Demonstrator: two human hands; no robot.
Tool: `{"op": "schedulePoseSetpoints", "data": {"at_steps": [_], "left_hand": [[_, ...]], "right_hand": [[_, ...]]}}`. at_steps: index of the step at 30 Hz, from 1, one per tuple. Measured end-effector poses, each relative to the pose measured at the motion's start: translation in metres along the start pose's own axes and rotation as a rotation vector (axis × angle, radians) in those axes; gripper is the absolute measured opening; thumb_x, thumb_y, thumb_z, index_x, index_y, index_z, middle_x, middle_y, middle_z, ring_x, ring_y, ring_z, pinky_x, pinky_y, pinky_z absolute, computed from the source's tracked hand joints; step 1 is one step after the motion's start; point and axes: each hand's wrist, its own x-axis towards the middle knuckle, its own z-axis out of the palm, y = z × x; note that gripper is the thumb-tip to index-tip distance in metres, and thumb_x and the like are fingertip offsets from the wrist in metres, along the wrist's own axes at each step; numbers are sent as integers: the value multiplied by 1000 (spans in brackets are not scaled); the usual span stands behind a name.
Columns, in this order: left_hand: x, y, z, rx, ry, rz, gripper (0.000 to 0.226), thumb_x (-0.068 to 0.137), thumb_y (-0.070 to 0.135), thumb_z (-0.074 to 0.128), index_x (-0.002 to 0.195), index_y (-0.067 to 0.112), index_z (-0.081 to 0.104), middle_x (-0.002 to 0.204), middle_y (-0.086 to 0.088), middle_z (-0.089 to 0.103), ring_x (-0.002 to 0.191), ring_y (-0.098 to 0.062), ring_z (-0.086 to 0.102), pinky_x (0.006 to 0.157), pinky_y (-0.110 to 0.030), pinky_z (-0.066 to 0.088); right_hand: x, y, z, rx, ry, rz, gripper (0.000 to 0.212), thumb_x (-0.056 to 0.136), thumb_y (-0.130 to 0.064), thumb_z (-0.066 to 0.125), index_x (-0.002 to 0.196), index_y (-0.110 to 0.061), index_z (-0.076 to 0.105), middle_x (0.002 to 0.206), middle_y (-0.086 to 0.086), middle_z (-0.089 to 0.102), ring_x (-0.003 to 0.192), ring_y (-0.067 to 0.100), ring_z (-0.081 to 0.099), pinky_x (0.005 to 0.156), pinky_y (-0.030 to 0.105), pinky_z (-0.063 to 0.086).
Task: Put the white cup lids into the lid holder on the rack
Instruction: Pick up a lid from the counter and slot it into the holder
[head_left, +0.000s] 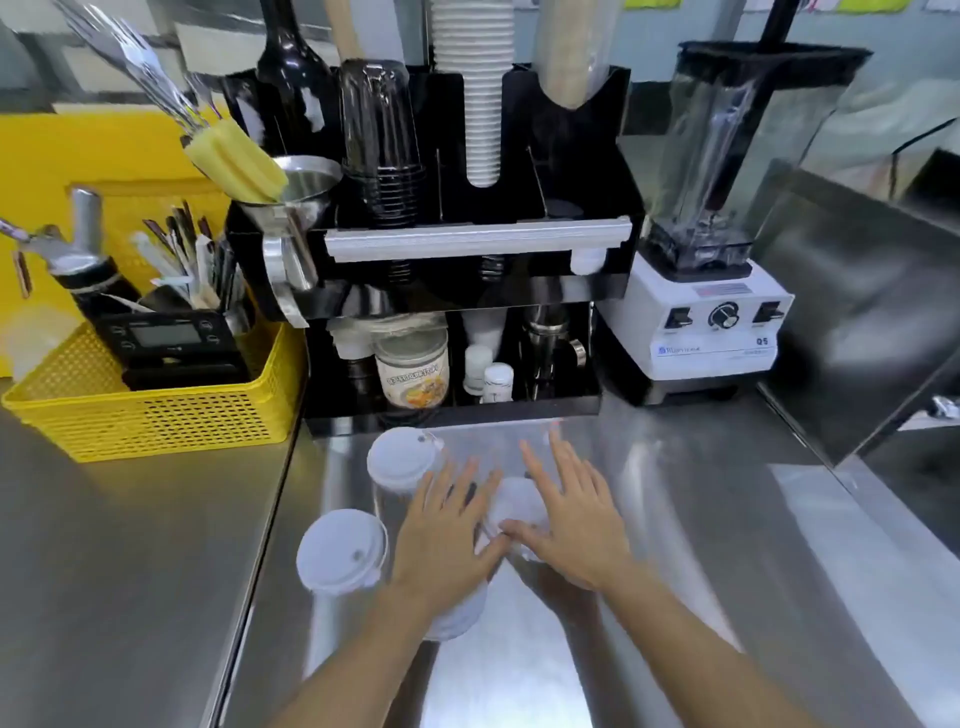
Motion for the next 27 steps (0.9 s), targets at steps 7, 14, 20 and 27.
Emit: {"op": "schedulePoseSetpoints", "data": {"at_steps": [7, 14, 20, 27], "left_hand": [[1, 3, 17, 2, -181, 20, 61, 90, 55, 34, 144, 30, 19, 152, -2, 29, 139, -23, 28, 115, -39, 14], [10, 5, 6, -361, -218, -103, 66, 82, 49, 57, 140, 31, 30, 152, 0, 30, 137, -17, 27, 110, -29, 16], [35, 8, -51, -403, -53, -45, 65, 79, 48, 60, 136, 28, 38, 145, 5, 38, 134, -15, 29, 104, -23, 14], [83, 22, -147, -369, 172, 69, 61, 79, 47, 65, 131, 25, 45, 140, 2, 47, 130, -18, 37, 110, -36, 27]], "right_hand": [[-9, 4, 16, 128, -315, 92, 72, 89, -58, 37, 146, -31, 2, 159, 6, 2, 144, 23, 9, 114, 36, 9], [4, 1, 13, 231, -221, 96, 70, 83, -45, 58, 141, -18, 29, 149, 9, 31, 133, 27, 29, 108, 34, 18], [26, -4, -39, 349, -28, 10, 70, 74, -52, 61, 134, -20, 41, 138, 0, 43, 128, 18, 33, 98, 23, 16], [64, -18, -137, 375, 202, -107, 63, 75, -49, 66, 127, -19, 48, 131, -1, 48, 122, 18, 37, 93, 22, 19]]}}
